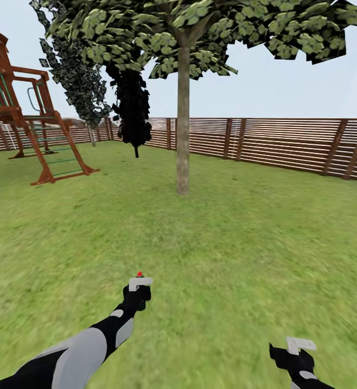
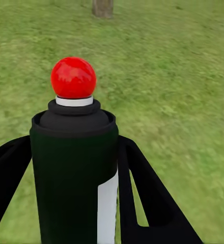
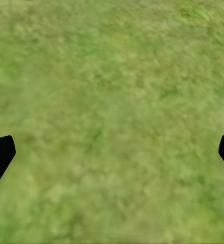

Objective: In the garden, pick up the pesticide atomizer on the floor and spray pesticide onto both trees until each tree trunk is fully covered.

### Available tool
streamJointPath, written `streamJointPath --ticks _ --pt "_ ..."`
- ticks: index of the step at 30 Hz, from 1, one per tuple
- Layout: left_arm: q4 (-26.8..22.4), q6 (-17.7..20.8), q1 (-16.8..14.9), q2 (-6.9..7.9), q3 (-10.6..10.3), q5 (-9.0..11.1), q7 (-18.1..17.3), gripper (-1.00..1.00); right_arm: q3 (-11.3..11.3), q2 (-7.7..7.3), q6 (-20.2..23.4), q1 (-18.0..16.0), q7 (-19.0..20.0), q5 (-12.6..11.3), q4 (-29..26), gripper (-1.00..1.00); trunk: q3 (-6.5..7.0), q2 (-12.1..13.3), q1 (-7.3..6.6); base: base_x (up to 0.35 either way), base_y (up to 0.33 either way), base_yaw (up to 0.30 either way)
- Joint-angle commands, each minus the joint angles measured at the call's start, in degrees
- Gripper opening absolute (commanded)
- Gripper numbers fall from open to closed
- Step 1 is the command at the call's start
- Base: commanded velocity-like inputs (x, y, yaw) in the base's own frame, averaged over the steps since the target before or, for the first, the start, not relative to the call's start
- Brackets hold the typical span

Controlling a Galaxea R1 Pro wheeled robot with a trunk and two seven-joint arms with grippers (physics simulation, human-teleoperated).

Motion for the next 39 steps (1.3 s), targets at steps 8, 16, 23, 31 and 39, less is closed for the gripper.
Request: streamJointPath --ticks 8,16,23,31,39 --pt "0.0 0.0 0.0 0.0 0.0 0.0 0.0 -1.0 0.1 0.08 0.1 0.0 0.0 0.0 0.0 1.0 0.0 0.0 0.0 0.35 0.0 0.0" --pt "0.0 0.0 0.0 0.0 0.0 0.0 0.0 -1.0 0.1 0.09 0.1 0.0 0.0 0.0 0.0 1.0 0.0 0.0 0.0 0.35 0.0 0.0" --pt "0.0 0.0 0.0 0.0 0.0 0.0 0.0 -1.0 0.1 0.09 0.1 0.0 0.0 0.0 0.0 1.0 0.0 0.0 0.0 0.35 0.0 0.0" --pt "0.0 0.0 0.0 0.0 0.0 0.0 0.0 -1.0 0.1 0.09 0.1 0.0 0.0 0.0 0.0 1.0 0.0 0.0 0.0 0.35 0.0 0.0" --pt "0.0 0.0 0.0 -0.01 0.0 0.0 0.0 -1.0 0.1 0.09 0.1 0.0 0.0 -0.1 0.0 1.0 0.0 0.0 0.0 0.35 0.0 0.0"
